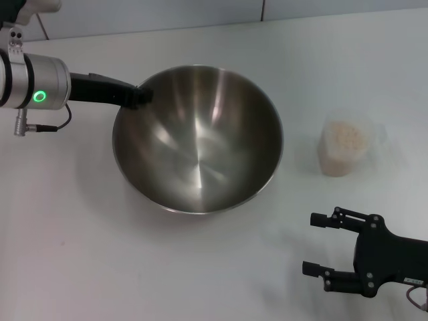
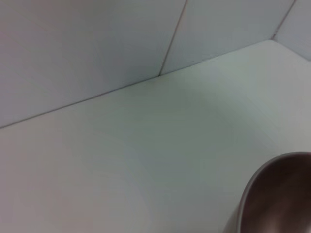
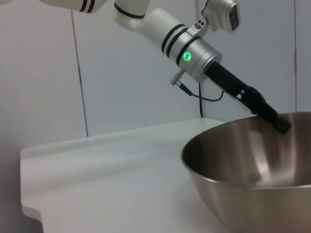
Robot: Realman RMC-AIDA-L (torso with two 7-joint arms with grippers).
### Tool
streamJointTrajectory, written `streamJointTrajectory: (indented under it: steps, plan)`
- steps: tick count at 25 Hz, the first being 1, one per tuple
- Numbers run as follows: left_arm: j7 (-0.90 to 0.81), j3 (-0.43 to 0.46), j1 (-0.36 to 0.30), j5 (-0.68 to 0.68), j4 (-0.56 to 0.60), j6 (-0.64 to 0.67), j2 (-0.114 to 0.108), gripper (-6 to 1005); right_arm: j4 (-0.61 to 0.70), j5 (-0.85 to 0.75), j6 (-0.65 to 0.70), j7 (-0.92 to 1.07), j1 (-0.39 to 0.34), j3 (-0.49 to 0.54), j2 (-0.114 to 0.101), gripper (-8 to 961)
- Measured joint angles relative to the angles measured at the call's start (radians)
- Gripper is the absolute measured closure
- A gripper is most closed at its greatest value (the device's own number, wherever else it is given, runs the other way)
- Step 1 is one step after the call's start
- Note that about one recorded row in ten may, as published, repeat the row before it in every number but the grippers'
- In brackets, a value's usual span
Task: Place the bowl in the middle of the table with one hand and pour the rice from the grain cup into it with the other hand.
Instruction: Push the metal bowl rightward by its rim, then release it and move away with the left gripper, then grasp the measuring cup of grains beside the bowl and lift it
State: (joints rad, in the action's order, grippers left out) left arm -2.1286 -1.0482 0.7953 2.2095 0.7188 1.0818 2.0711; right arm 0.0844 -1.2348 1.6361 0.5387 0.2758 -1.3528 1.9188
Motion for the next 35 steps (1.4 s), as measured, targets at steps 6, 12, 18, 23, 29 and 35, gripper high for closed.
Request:
streamJointTrajectory:
  steps: [6, 12, 18, 23, 29, 35]
  plan:
    - [0.018, 0.002, -0.012, -0.047, 0.004, 0.007, -0.003, 949, 0.0, 0.0, 0.0, 0.0, -0.002, 0.0, 0.001, 232]
    - [0.061, 0.006, -0.019, -0.052, 0.027, 0.045, -0.007, 838, 0.0, 0.0, -0.004, 0.0, -0.003, 0.001, 0.001, 234]
    - [0.144, -0.005, -0.161, -0.081, 0.308, 0.182, -0.005, 655, -0.007, 0.013, -0.044, 0.001, -0.04, 0.1, 0.008, 237]
    - [0.264, -0.006, -0.242, -0.12, 0.435, 0.321, -0.009, 420, 0.009, 0.014, -0.113, 0.0, -0.101, 0.29, 0.033, 239]
    - [0.397, -0.012, -0.378, -0.137, 0.605, 0.53, -0.007, 193, 0.043, 0.013, -0.266, 0.0, -0.153, 0.558, 0.085, 241]
    - [0.41, -0.014, -0.413, -0.139, 0.604, 0.525, -0.003, 135, 0.129, 0.013, -0.392, 0.002, -0.14, 0.619, 0.136, 243]
